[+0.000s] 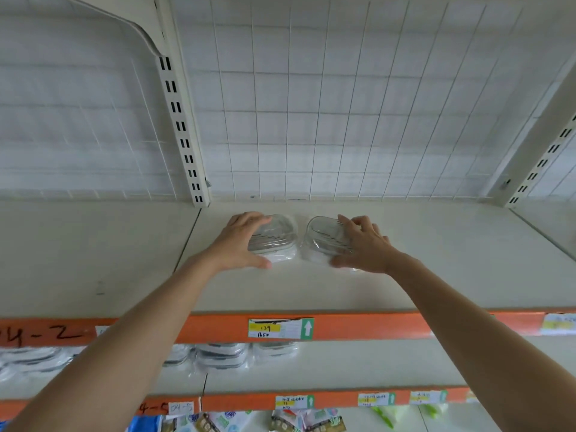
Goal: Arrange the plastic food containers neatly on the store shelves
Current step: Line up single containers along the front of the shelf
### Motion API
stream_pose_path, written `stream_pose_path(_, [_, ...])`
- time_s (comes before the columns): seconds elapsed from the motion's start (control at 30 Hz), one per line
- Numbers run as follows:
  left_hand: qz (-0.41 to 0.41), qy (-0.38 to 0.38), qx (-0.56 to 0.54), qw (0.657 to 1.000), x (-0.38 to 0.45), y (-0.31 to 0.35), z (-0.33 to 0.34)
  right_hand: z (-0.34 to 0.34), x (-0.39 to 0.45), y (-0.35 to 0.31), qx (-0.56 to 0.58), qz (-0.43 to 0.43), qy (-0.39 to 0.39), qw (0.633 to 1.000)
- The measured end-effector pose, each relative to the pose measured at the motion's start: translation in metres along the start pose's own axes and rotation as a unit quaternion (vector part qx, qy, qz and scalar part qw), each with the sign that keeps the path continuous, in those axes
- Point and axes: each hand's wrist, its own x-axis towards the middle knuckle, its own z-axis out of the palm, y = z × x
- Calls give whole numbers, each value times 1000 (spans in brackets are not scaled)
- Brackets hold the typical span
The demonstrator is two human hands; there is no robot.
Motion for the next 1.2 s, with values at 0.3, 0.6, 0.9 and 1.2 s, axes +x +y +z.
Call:
stream_pose_path(0.3, [-1,63,-36,997,45,-10,6,9,28,8,16,24,72,997])
stream_pose_path(0.6, [-77,130,-87,985,39,9,23,-1,45,36,34,6,64,997])
stream_pose_path(0.9, [-63,167,-220,959,64,55,63,-7,9,103,232,-11,214,949])
stream_pose_path(1.2, [-65,169,-191,965,59,59,65,-5,9,102,246,-10,192,950])
